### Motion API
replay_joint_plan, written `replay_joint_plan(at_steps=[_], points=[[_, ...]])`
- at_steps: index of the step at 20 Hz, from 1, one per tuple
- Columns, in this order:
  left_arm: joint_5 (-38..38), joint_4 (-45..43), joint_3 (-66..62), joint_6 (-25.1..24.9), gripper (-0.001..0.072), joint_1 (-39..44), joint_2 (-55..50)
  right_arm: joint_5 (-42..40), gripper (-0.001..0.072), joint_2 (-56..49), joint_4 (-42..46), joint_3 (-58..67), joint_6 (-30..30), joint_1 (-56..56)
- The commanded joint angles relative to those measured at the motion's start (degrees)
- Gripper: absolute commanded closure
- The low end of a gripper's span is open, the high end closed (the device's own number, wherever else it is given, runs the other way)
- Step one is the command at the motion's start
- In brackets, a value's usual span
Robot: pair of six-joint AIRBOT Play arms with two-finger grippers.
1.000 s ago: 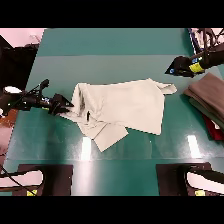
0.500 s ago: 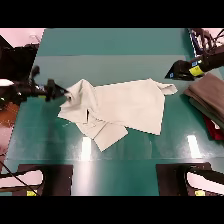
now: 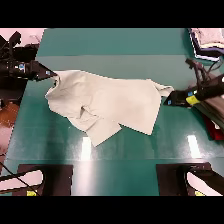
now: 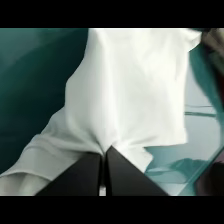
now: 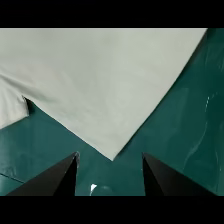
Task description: Fold the shirts.
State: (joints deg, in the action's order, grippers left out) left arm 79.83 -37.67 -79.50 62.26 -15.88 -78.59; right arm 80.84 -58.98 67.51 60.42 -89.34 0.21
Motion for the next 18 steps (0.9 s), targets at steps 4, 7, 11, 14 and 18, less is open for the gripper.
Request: replay_joint_plan(at_steps=[4, 7, 11, 14, 18], points=[[-9.07, -17.07, -1.03, 0.39, 0.0614, -0.04, -1.31, -2.86, 0.0263, 6.60, -2.51, -12.74, -0.24, 0.02], [-9.22, -17.51, -1.03, 2.21, -0.0013, -0.04, -3.45, -3.04, 0.0264, 8.39, -4.76, -14.80, -0.22, -0.09], [-6.75, -24.44, -1.03, -4.33, -0.0013, -0.04, -3.61, -4.83, 0.0263, 9.88, -4.92, -14.88, -0.24, -0.44], [-6.25, -27.82, -0.90, -6.29, -0.0013, -0.04, -5.03, -5.51, 0.0264, 10.01, -4.94, -14.86, -0.66, -0.44], [-6.82, -30.56, -0.66, -6.78, -0.0013, -0.04, -8.59, -5.77, 0.0263, 10.01, -4.94, -14.88, -0.70, -0.44]])
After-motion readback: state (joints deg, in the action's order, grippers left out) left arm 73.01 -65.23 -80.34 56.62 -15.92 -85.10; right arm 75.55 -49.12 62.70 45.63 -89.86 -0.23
